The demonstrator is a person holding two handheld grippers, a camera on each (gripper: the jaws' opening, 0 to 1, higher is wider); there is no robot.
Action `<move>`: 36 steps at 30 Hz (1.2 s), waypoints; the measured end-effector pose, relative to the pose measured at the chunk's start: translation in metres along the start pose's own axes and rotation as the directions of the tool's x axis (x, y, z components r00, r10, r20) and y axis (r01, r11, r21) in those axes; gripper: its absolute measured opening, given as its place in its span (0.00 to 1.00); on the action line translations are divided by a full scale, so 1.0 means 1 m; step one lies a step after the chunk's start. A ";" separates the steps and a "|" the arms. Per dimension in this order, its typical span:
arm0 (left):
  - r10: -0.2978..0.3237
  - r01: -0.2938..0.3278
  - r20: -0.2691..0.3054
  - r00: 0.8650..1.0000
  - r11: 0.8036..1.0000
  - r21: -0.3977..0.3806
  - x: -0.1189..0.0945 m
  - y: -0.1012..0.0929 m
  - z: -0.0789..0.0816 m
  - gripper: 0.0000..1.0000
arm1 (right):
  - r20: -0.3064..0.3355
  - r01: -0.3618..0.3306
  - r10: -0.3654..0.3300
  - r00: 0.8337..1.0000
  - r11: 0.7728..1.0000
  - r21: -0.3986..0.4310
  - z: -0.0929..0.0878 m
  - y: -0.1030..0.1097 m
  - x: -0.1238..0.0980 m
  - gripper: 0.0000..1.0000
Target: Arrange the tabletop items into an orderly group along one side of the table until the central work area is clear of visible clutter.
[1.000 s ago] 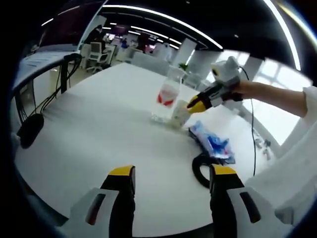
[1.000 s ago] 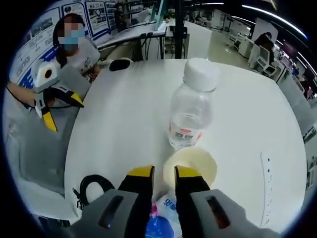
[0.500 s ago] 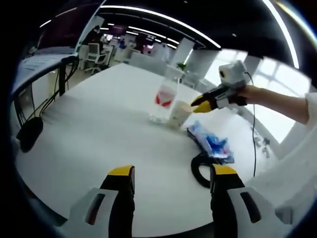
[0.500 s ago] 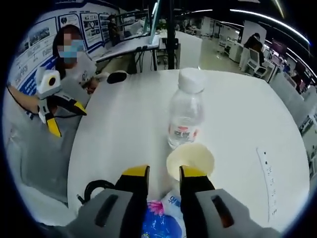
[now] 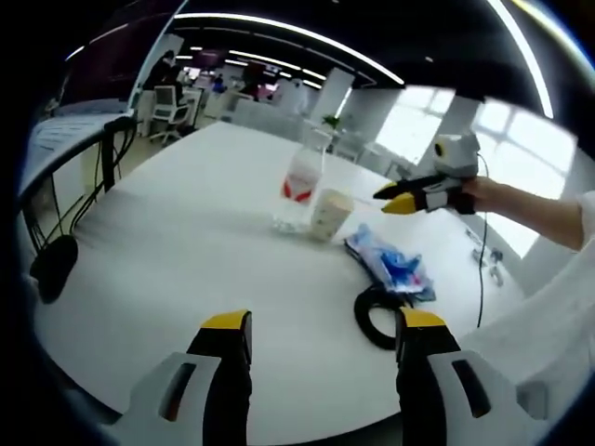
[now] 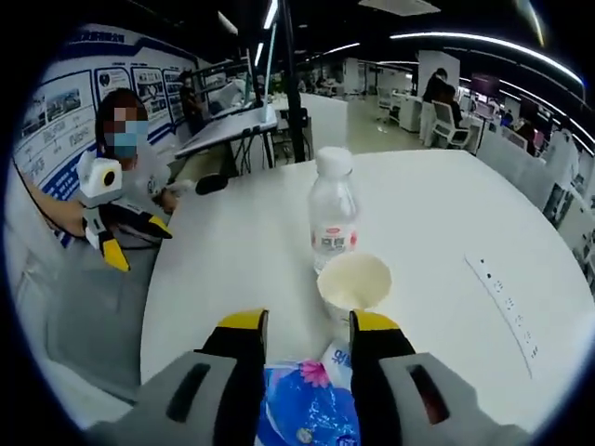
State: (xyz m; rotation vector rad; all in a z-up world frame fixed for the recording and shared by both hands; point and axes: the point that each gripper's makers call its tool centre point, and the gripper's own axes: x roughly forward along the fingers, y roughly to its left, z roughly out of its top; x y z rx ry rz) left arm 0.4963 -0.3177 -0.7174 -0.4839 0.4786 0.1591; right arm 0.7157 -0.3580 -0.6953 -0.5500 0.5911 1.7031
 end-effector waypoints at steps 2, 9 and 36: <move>-0.010 0.010 -0.005 1.000 1.000 0.009 0.002 -0.003 0.001 0.59 | 0.027 0.008 -0.008 1.000 1.000 0.018 -0.001 0.003 -0.008 0.35; -0.047 0.049 -0.032 0.998 0.998 0.050 0.011 -0.016 0.002 0.59 | 0.078 0.043 -0.048 0.996 0.997 0.060 -0.014 0.009 -0.032 0.40; -0.194 0.219 -0.152 0.969 0.960 0.174 0.044 -0.075 -0.001 0.58 | 0.101 0.229 -0.258 0.961 0.945 0.234 -0.088 0.030 -0.129 0.50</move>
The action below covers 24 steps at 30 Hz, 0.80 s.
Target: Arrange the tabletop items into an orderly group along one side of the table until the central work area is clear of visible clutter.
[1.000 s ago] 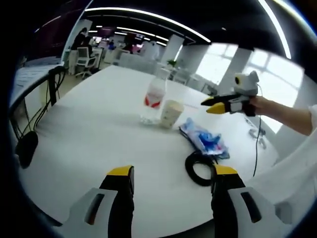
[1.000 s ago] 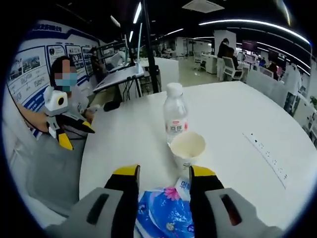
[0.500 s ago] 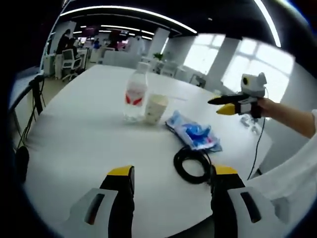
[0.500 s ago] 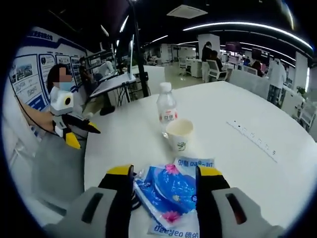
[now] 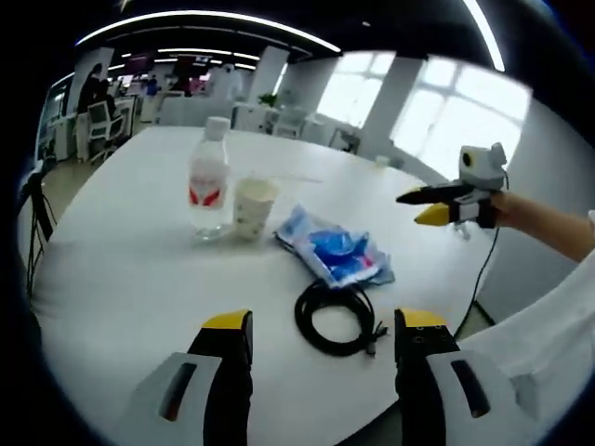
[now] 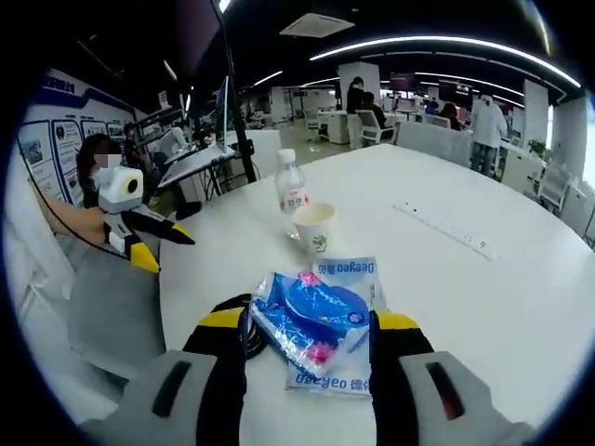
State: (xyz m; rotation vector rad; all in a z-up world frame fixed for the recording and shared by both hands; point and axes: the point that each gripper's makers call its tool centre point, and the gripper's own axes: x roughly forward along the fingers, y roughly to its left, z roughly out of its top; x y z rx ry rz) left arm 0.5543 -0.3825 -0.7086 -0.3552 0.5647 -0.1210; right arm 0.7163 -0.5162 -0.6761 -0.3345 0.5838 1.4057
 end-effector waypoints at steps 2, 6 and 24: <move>-0.009 0.009 -0.004 1.000 1.000 0.005 0.003 0.000 0.001 0.58 | -0.002 0.011 -0.011 1.000 1.000 0.010 -0.004 -0.001 -0.005 0.50; -0.028 0.028 -0.009 1.000 1.000 0.013 0.010 -0.008 0.003 0.57 | -0.001 0.028 -0.028 1.000 0.999 0.022 -0.007 -0.004 -0.012 0.50; -0.059 0.060 -0.023 0.998 0.997 0.047 0.025 -0.014 0.014 0.57 | 0.006 0.070 -0.070 0.997 0.994 0.079 -0.012 -0.010 -0.011 0.47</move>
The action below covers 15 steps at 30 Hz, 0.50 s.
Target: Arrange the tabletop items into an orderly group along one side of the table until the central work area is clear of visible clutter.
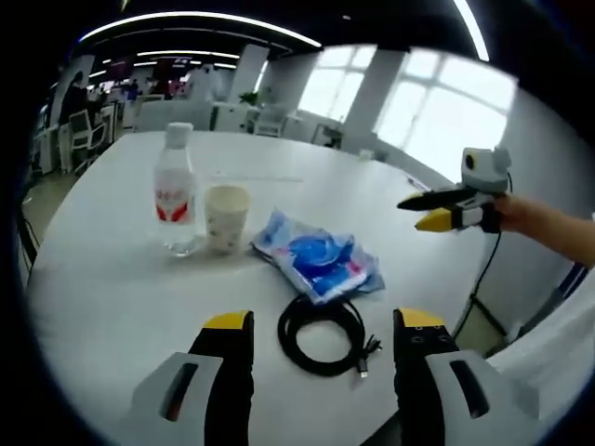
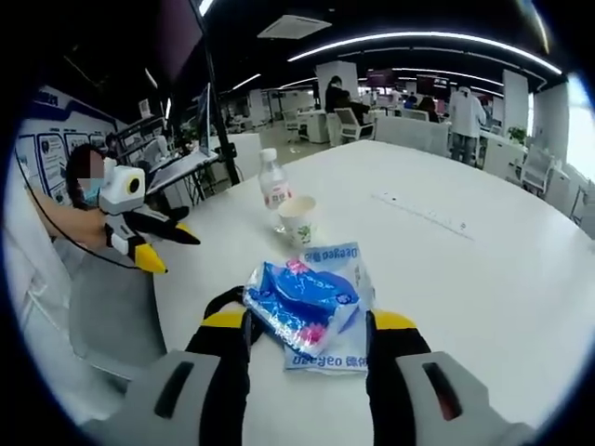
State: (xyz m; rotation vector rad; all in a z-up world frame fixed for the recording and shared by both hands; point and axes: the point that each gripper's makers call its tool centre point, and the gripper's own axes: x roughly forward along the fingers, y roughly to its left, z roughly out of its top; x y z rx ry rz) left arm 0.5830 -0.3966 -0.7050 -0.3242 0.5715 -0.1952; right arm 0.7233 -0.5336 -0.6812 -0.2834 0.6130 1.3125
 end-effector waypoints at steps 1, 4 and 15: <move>-0.001 0.001 -0.003 1.000 1.000 0.000 0.002 0.000 0.000 0.57 | 0.000 0.002 -0.002 1.000 1.000 0.007 -0.002 0.000 0.002 0.47; -0.005 0.005 -0.009 1.000 1.000 0.005 0.006 -0.001 0.001 0.57 | 0.002 0.014 -0.014 1.000 1.000 0.025 -0.007 -0.001 0.006 0.46; 0.019 -0.020 -0.042 0.999 1.000 -0.013 0.032 0.003 0.001 0.56 | -0.008 0.086 -0.086 0.996 0.989 0.121 -0.034 -0.011 0.023 0.41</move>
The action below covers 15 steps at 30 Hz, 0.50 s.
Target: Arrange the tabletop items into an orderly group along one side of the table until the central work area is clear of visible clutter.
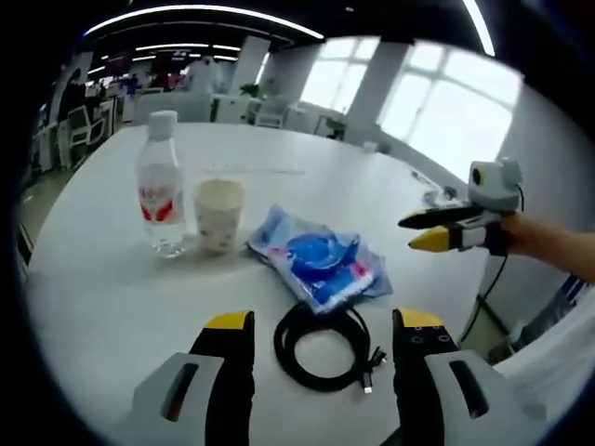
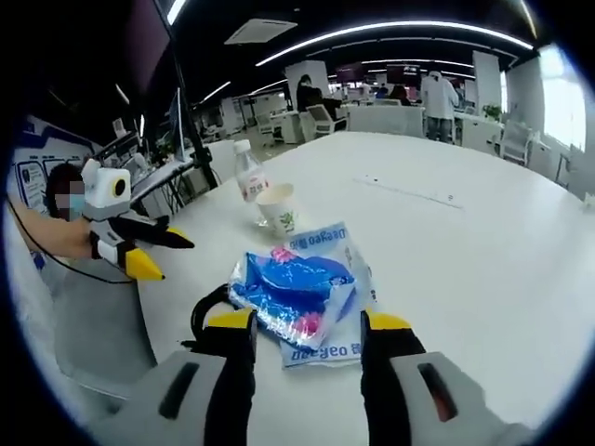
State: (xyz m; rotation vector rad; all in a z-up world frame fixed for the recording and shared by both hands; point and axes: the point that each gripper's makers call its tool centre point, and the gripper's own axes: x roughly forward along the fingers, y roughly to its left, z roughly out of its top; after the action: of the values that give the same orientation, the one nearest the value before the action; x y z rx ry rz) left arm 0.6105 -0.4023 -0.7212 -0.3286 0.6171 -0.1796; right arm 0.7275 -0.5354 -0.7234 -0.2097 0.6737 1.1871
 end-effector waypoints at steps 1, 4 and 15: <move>0.003 -0.003 -0.001 1.000 1.000 -0.003 0.004 0.000 0.001 0.56 | 0.001 0.003 -0.003 1.000 1.000 0.013 -0.002 -0.002 0.001 0.41; 0.011 -0.011 -0.007 1.000 1.000 -0.007 0.013 0.003 0.002 0.56 | 0.000 0.006 -0.006 1.000 0.999 0.053 -0.007 -0.010 0.006 0.39; 0.091 -0.092 -0.024 0.996 0.995 -0.046 0.044 0.004 0.004 0.55 | -0.024 -0.064 0.065 0.998 0.998 0.028 -0.013 -0.009 0.035 0.36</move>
State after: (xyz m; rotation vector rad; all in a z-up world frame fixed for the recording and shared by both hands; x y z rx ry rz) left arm 0.6487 -0.4091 -0.7430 -0.3437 0.6571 -0.0813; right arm 0.7379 -0.5179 -0.7559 -0.1810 0.7222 1.2384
